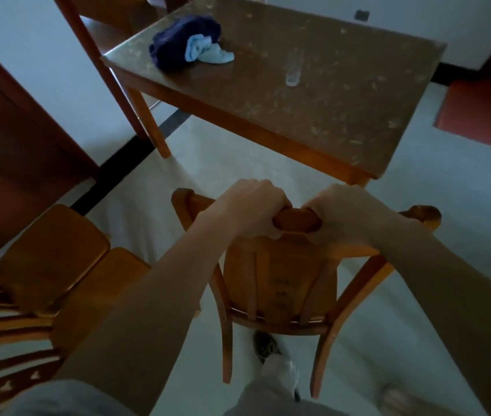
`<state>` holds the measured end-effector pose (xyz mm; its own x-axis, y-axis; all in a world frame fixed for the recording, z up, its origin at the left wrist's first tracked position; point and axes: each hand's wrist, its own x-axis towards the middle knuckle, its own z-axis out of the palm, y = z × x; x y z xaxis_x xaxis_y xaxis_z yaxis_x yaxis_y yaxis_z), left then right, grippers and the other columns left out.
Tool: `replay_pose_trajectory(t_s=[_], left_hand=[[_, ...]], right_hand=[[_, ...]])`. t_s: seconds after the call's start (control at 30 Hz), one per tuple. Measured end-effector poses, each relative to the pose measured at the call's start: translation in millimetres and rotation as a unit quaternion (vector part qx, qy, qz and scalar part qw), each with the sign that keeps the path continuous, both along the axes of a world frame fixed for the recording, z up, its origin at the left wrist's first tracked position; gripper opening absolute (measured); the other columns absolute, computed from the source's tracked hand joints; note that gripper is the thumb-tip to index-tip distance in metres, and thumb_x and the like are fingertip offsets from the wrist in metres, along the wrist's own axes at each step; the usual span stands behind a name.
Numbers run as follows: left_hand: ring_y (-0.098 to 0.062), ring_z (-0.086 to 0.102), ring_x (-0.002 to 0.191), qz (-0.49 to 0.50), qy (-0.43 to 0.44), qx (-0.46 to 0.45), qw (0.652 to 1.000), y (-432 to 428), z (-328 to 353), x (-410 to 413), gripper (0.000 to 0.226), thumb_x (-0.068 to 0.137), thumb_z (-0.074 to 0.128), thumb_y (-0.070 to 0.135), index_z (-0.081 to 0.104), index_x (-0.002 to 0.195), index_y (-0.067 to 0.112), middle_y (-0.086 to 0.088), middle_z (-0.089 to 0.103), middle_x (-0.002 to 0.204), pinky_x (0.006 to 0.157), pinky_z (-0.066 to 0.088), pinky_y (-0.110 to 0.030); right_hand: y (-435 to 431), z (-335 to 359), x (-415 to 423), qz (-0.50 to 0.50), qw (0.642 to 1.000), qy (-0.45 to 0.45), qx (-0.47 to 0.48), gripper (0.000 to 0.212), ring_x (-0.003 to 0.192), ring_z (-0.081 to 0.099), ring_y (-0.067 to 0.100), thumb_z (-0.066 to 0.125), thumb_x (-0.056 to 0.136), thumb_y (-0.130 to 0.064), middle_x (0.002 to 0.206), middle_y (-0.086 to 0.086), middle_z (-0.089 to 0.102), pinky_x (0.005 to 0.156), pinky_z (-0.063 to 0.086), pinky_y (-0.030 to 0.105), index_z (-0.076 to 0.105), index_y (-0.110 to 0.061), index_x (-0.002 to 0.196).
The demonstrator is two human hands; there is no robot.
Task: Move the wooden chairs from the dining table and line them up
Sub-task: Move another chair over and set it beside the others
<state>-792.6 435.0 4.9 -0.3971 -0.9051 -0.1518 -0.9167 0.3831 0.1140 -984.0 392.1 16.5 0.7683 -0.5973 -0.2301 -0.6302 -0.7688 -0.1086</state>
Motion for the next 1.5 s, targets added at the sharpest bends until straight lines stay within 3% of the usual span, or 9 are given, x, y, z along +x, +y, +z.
replay_pose_trajectory(t_s=[0.17, 0.27, 0.4, 0.8, 0.9, 1.0, 1.17, 1.33, 1.5], left_hand=[[0.003, 0.040, 0.051, -0.042, 0.000, -0.007, 0.999, 36.9, -2.1, -9.1, 0.010, 0.086, 0.073, 0.043, 0.072, 0.087, 0.034, 0.020, 0.043, 0.057, 0.052, 0.037, -0.022], [0.003, 0.035, 0.049, -0.068, 0.005, -0.017, 0.998, 59.9, -0.7, -4.7, 0.035, 0.083, 0.073, 0.040, 0.044, 0.064, 0.038, 0.020, 0.038, 0.054, 0.050, 0.024, -0.020], [0.000, 0.035, 0.050, -0.107, 0.034, -0.001, 0.994, 84.6, -4.0, 9.1, 0.050, 0.083, 0.074, 0.039, 0.029, 0.060, 0.040, 0.021, 0.035, 0.056, 0.052, 0.022, -0.021], [-0.003, 0.038, 0.047, -0.217, 0.006, -0.009, 0.976, 169.6, -47.8, 56.3, 0.037, 0.088, 0.066, 0.035, 0.040, 0.062, 0.031, 0.012, 0.041, 0.053, 0.051, 0.022, -0.022], [-0.013, 0.046, 0.051, -0.226, 0.007, -0.022, 0.974, 198.8, -56.8, 55.3, 0.020, 0.091, 0.065, 0.038, 0.058, 0.077, 0.026, 0.012, 0.040, 0.056, 0.055, 0.032, -0.026], [-0.017, 0.053, 0.059, -0.231, 0.007, -0.050, 0.972, 236.2, -65.9, 58.4, 0.024, 0.095, 0.064, 0.043, 0.071, 0.095, 0.020, 0.008, 0.049, 0.064, 0.058, 0.040, -0.029], [-0.002, 0.037, 0.046, -0.224, 0.013, -0.041, 0.974, 318.2, -82.3, 67.8, 0.033, 0.097, 0.064, 0.048, 0.054, 0.075, 0.026, 0.013, 0.040, 0.054, 0.051, 0.033, -0.024], [-0.003, 0.039, 0.045, -0.202, -0.010, 0.007, 0.979, 424.3, -113.8, 88.1, 0.038, 0.101, 0.057, 0.056, 0.048, 0.077, 0.027, 0.013, 0.042, 0.056, 0.047, 0.027, -0.021], [-0.003, 0.042, 0.042, -0.175, 0.037, 0.054, 0.982, 513.3, -143.7, 104.6, 0.046, 0.101, 0.061, 0.054, 0.043, 0.066, 0.030, 0.017, 0.042, 0.054, 0.048, 0.028, -0.019]], right_hand=[[56.3, -3.3, -14.8, -0.035, 0.999, -0.016, -0.015, 0.029, 0.055, 0.047, 0.005, 0.071, 0.088, -0.040, 0.063, -0.011, 0.050, 0.052, 0.034, 0.024, 0.047, -0.034, 0.072], [85.4, -6.2, -12.4, -0.066, 0.998, -0.016, -0.012, 0.015, 0.057, 0.049, 0.005, 0.073, 0.085, -0.039, 0.063, -0.012, 0.052, 0.055, 0.041, 0.025, 0.063, -0.029, 0.082], [123.3, -17.9, 2.2, -0.124, 0.992, -0.012, -0.014, 0.016, 0.056, 0.049, 0.002, 0.077, 0.084, -0.039, 0.063, -0.012, 0.052, 0.056, 0.044, 0.024, 0.067, -0.026, 0.087], [250.9, -41.4, 55.2, -0.250, 0.967, 0.042, 0.025, 0.022, 0.058, 0.044, 0.003, 0.068, 0.092, -0.037, 0.064, -0.012, 0.047, 0.052, 0.027, 0.020, 0.051, -0.031, 0.079], [287.0, -45.5, 55.4, -0.265, 0.963, 0.047, 0.029, 0.019, 0.066, 0.055, 0.010, 0.067, 0.092, -0.039, 0.067, -0.011, 0.052, 0.058, 0.034, 0.024, 0.053, -0.032, 0.081], [324.8, -51.8, 55.8, -0.270, 0.962, 0.042, 0.022, 0.017, 0.065, 0.052, 0.009, 0.066, 0.092, -0.041, 0.066, -0.013, 0.050, 0.058, 0.033, 0.024, 0.054, -0.033, 0.083], [402.7, -75.9, 59.2, -0.289, 0.956, 0.049, 0.021, 0.027, 0.056, 0.046, 0.001, 0.065, 0.093, -0.042, 0.063, -0.012, 0.051, 0.053, 0.030, 0.021, 0.050, -0.033, 0.073], [504.3, -111.5, 78.6, -0.290, 0.956, 0.049, 0.021, 0.018, 0.052, 0.040, 0.001, 0.061, 0.095, -0.049, 0.062, -0.016, 0.046, 0.057, 0.036, 0.026, 0.069, -0.032, 0.094], [590.3, -140.7, 97.5, -0.314, 0.944, 0.046, 0.090, 0.041, 0.063, 0.064, 0.009, 0.043, 0.100, -0.064, 0.075, -0.012, 0.067, 0.069, 0.056, 0.029, 0.069, -0.033, 0.097]])
